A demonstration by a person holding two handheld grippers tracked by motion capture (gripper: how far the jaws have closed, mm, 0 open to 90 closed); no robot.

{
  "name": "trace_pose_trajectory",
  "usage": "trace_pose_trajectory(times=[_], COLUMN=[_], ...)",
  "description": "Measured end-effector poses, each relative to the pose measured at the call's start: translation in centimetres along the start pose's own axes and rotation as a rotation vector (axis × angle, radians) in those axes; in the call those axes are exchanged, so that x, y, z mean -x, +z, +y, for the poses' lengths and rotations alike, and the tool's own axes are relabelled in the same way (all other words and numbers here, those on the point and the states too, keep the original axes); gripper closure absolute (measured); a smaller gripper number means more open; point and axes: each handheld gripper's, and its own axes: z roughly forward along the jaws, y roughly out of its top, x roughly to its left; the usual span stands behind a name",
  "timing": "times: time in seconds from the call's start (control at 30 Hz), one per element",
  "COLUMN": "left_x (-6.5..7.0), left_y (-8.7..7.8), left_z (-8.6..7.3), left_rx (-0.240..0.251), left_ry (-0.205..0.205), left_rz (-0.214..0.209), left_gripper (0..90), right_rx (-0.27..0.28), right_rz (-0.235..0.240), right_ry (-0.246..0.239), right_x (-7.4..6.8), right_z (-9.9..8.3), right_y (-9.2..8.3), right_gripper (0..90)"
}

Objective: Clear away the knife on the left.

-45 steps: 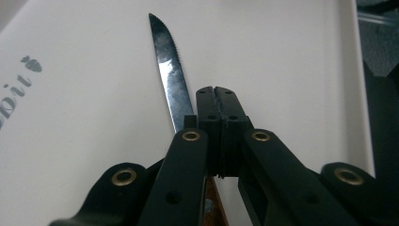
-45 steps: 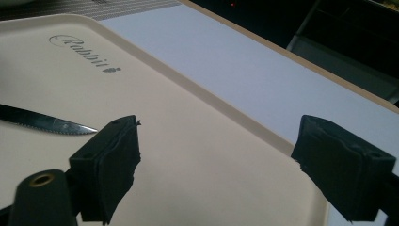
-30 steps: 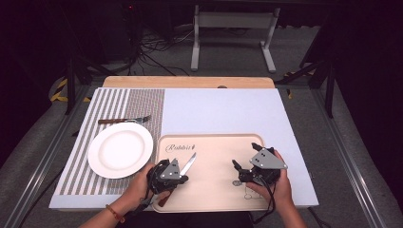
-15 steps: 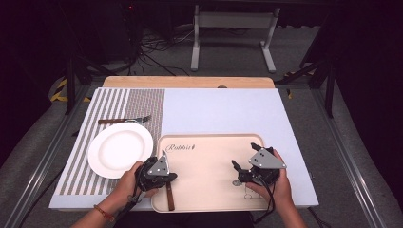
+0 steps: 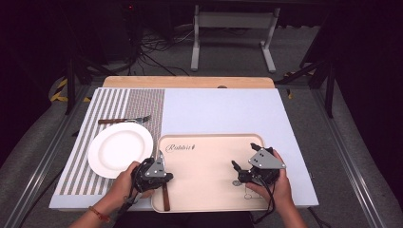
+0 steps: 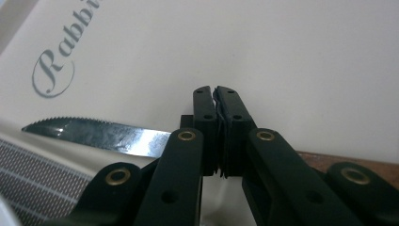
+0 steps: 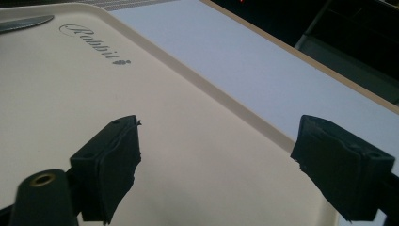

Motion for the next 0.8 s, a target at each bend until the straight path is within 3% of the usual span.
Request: trace_pose_trajectory(times=[0.1,0.4,0.6,0.8], left_x=[-0.4,-0.6,-0.7,-0.6], left_y=[-0.5,-0.8,-1.6,-2.9], left_z=[-0.5,-0.7,-1.0,-1.7], left_rx=[-0.006,-0.002,0.035,0.121], left_ry=[-0.022,-0.01,0.001,0.02], left_rz=[0.007,0.035,0.054,0.086], left_gripper=[84.9,80.7,79.1,75.5], right_rx=[-0.001,-0.005,-0.004,-0.003], right_rz=[0.0,0.004,0.003,0.005], right_ry=[-0.005,-0.008,-0.007,-0.01], right_x=[0.0,-0.1,-0.1,-0.2], right_z=[0.0,0.0,0.0,0.0], right_y=[0.0,0.1,0.1,0.1], right_gripper=[15.2,15.3,15.2,15.4])
